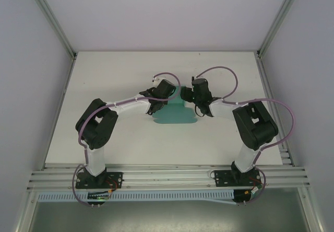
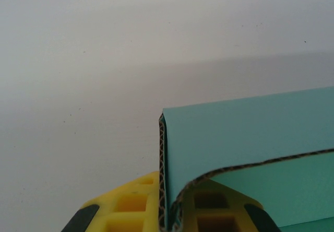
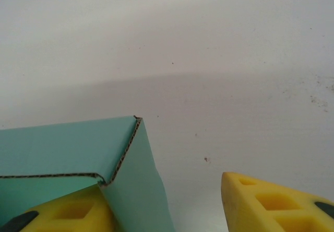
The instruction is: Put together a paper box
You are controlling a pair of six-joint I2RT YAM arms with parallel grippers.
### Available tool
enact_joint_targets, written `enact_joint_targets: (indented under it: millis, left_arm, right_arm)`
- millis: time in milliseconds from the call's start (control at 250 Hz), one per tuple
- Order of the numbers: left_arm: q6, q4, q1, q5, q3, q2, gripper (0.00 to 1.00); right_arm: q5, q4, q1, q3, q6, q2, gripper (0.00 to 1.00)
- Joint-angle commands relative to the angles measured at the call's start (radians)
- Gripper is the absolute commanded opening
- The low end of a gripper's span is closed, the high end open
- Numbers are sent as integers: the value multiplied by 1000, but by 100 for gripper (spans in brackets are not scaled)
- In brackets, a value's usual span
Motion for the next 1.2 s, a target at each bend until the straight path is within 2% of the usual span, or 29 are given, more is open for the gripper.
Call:
enact_joint_targets:
  millis: [0,92,272,336,492,564,747,1107,1147,1195]
  left_arm:
    - [11,-29,-9,-7,9,11,0]
    - [14,-25,-8,-5,11,14,0]
    - [14,-36,-7,-4,21,20,0]
    - [14,-39,-8,-4,21,21,0]
    - [14,-44,-8,-2,30,28,0]
    - [11,-51,-8,-1,35,33,0]
    - [5,-64,-8,-5,46,36,0]
    - [-2,-84,-8,-26,66,33,0]
    - [0,-81,-8,-22,64,34,0]
    - [2,-84,-10,-23,64,34,0]
  right_arm:
    - [34,-50,11,34,-13,29,48]
    - [58,-75,14,59,-14,45,42]
    - [56,-115,23,110,-16,91,37]
    - [59,-121,23,110,-8,95,32]
    - [58,-142,24,107,2,95,32]
    - [58,-151,25,104,3,97,27]
    - [55,-201,32,117,2,105,28]
    - [169,-341,42,152,43,92,28]
    - [184,-338,42,155,47,95,25]
    - [203,-334,42,162,62,101,15]
